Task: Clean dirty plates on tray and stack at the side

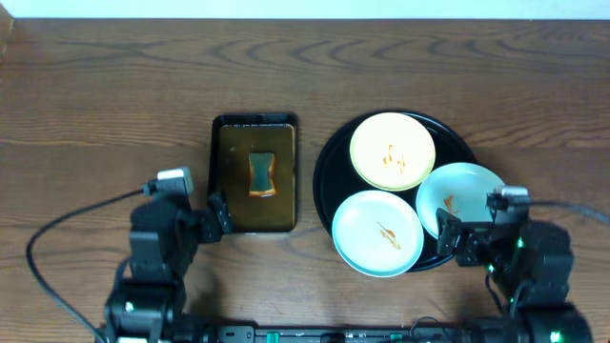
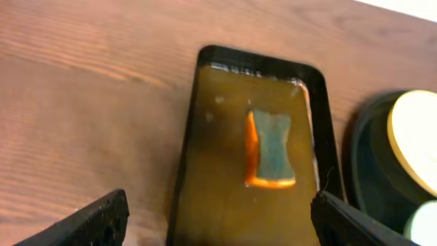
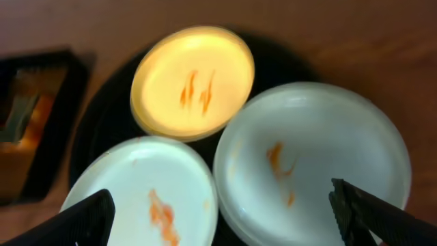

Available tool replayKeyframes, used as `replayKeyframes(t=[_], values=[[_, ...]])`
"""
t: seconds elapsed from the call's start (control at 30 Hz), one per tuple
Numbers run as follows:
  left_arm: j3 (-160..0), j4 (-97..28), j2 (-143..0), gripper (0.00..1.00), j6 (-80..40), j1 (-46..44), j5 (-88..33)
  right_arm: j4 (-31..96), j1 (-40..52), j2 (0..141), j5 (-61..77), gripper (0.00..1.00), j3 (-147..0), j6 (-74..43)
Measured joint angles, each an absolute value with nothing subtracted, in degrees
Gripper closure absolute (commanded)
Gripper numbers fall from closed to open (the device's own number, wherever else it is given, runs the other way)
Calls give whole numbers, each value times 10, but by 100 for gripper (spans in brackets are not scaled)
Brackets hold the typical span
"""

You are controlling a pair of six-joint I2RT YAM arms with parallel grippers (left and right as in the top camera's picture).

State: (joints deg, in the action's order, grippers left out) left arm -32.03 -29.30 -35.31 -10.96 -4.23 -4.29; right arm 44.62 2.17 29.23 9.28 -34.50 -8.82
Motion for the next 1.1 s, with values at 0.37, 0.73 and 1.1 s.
replayKeyframes(t=[0.37, 0.73, 1.1], values=[[-473, -423, -547, 14, -114, -42, -78, 529, 22, 503, 208, 1, -432, -100], [-473, -373, -586, 14, -127, -42, -87, 572, 22, 598, 229, 32, -432, -118], [-474, -284, -671, 16, -135, -96, -106, 537, 22, 653, 216, 52, -387, -159]])
